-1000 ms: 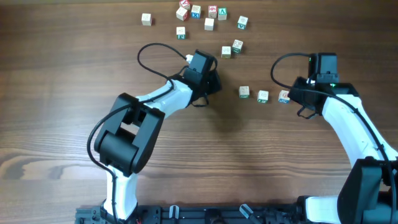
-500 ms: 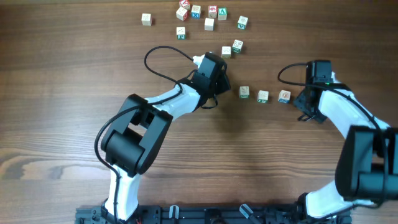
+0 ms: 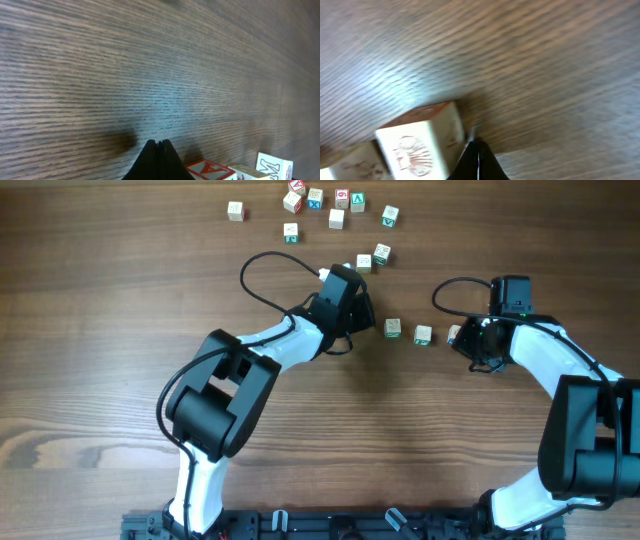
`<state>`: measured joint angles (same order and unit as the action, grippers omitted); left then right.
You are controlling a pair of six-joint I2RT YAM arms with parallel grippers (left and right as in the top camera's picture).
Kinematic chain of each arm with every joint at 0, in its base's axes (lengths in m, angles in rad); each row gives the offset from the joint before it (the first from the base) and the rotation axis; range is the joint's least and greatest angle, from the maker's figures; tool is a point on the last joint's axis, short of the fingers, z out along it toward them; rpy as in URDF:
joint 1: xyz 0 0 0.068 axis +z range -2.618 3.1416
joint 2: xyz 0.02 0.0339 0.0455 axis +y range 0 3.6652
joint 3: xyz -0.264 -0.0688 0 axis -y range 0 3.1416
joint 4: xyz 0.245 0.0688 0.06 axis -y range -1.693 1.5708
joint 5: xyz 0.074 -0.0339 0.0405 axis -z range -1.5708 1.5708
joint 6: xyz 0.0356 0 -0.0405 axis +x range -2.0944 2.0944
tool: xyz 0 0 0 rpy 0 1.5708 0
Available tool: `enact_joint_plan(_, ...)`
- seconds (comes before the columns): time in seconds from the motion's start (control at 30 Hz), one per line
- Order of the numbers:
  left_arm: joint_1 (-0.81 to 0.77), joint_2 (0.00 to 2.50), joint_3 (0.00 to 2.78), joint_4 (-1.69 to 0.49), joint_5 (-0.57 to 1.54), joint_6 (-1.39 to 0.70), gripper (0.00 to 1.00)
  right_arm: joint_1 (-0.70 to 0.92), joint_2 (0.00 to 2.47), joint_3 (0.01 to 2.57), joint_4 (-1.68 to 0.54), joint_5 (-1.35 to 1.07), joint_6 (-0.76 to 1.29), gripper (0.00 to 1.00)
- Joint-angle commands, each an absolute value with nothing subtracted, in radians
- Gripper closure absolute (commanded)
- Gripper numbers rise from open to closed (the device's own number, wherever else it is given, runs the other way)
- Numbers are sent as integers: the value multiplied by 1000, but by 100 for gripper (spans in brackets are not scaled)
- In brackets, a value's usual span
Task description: Form a horizontal line
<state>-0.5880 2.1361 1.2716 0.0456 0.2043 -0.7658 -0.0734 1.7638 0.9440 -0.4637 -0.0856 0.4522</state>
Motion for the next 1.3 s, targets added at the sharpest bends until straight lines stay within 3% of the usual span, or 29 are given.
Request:
enact_joint_plan(0.0, -588, 2157, 1274, 48, 247, -743, 96, -72, 1771, 941, -449, -181, 346, 96)
enact_joint_plan(0.37, -631, 2157, 1274, 49, 237, -733, 96, -72, 1771, 941, -431, 65, 340, 96)
enact_joint_plan(0.6, -631, 2157, 1274, 45, 235, -733, 96, -72, 1777, 941, -332, -134, 259, 96)
enact_joint_plan(1.27, -633, 2157, 1274, 45, 243, -733, 96, -72, 1779, 941, -306, -263, 175, 96)
